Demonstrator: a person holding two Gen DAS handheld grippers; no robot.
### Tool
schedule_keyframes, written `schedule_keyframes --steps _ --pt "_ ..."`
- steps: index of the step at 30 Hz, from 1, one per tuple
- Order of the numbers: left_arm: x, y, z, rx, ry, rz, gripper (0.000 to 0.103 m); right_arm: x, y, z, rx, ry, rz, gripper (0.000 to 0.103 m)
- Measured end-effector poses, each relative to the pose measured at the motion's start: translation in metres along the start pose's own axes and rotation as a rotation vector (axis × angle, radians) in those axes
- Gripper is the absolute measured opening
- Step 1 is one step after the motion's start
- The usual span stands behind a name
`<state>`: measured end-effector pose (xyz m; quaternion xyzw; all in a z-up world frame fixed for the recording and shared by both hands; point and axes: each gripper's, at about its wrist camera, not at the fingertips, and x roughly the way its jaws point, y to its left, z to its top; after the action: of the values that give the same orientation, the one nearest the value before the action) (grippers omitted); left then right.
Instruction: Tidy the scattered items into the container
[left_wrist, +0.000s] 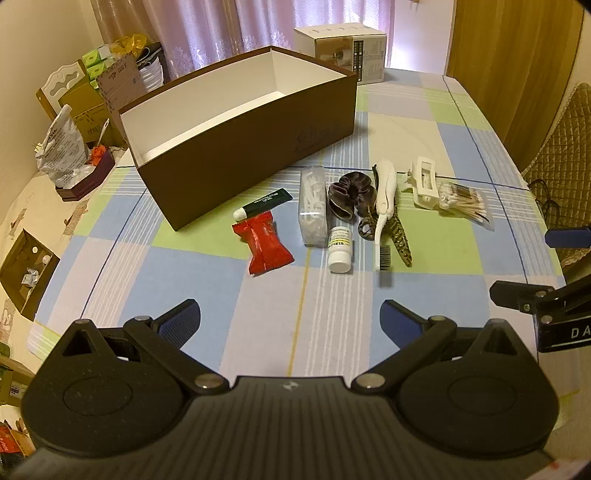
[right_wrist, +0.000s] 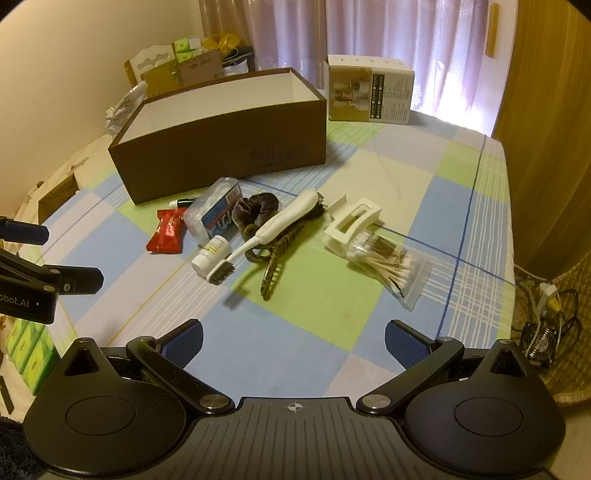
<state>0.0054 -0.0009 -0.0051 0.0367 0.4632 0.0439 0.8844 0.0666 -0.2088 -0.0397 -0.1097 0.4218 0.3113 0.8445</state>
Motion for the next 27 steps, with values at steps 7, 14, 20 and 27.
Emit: schedule_keyframes --steps 7,14,20,27 --pt "0.009 0.003 0.004 -0.005 0.013 0.004 0.102 0.007 -0.008 0.006 0.005 0.006 0.001 0.101" --pt "0.013 0.004 0.008 -0.018 0.016 0.016 0.102 0.009 -0.015 0.006 0.022 -0.010 0.004 0.101" --pt "0.018 0.003 0.012 -0.022 0.023 0.017 0.102 0.012 -0.019 0.008 0.033 -0.019 0.016 0.101" --pt "0.026 0.004 0.015 -0.032 0.036 0.016 0.102 0.019 -0.024 0.011 0.033 -0.018 0.052 0.101"
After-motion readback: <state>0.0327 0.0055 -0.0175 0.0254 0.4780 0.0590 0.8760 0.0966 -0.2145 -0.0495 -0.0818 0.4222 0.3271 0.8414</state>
